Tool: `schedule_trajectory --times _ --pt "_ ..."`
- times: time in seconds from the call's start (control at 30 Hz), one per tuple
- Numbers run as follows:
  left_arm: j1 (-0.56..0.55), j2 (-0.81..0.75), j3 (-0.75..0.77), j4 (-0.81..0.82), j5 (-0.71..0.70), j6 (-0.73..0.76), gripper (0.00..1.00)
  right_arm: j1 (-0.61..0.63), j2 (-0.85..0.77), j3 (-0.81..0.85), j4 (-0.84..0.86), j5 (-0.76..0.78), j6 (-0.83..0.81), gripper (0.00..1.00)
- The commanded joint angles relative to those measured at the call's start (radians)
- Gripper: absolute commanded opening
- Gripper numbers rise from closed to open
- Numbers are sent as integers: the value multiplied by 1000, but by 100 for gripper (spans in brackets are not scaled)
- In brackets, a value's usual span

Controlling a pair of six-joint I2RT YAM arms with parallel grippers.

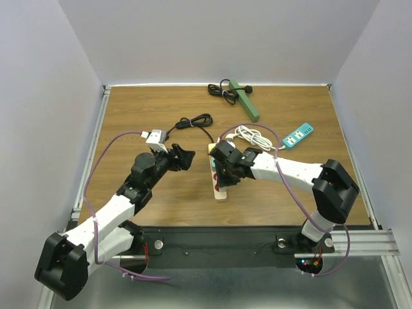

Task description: Insert the plug

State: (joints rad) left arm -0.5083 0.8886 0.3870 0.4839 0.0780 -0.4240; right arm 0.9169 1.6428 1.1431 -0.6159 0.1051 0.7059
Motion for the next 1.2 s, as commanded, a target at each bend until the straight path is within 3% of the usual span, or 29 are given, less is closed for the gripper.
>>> schedule_trajectory --times 0.0,1.17 --pt "8 -14 47 30 5 19 85 23 15 55 -28 25 15 0" --pt "10 -37 36 22 3 19 85 50 61 121 -108 125 32 0"
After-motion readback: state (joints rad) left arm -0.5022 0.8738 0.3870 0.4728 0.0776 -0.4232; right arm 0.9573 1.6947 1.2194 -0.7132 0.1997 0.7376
